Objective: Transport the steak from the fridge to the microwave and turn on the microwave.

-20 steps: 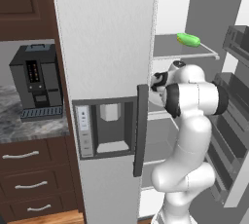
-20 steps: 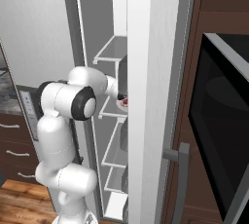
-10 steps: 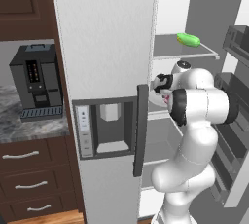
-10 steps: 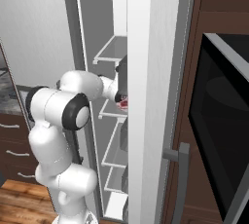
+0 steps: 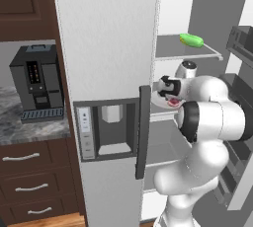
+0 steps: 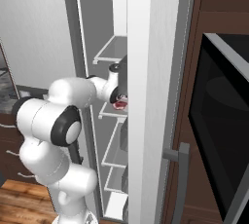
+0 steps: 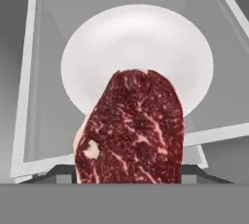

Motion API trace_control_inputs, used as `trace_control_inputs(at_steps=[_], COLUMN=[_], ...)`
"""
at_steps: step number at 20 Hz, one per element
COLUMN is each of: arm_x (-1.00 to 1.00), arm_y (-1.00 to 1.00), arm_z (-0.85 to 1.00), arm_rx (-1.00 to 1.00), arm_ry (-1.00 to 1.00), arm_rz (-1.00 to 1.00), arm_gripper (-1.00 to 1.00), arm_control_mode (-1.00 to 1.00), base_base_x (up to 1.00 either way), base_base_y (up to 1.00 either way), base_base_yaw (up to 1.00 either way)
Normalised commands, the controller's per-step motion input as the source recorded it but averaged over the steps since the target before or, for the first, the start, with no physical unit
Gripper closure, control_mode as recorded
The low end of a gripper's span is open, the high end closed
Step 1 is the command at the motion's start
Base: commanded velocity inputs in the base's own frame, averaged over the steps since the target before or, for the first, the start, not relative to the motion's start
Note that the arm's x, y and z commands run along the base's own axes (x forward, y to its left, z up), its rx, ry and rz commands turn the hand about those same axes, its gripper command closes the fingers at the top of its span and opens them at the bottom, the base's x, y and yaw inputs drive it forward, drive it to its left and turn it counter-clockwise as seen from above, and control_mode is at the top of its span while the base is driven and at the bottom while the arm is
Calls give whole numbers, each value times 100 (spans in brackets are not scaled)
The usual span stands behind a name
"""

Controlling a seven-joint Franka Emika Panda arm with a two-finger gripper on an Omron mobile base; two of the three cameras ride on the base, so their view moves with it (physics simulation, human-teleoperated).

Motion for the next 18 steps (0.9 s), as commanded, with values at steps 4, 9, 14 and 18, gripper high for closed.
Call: trace_control_inputs(at_steps=[4,9,14,18], arm_x=[-41,-43,-43,-40], arm_y=[9,10,9,5], arm_z=[24,23,25,30], arm_rx=[0,0,0,0], arm_ry=[0,0,0,0], arm_rz=[0,0,0,0], arm_gripper=[100,100,100,100], arm_control_mode=[-100,-100,-100,-100], base_base_x=[0,0,0,0], base_base_y=[0,0,0,0], base_base_yaw=[0,0,0,0])
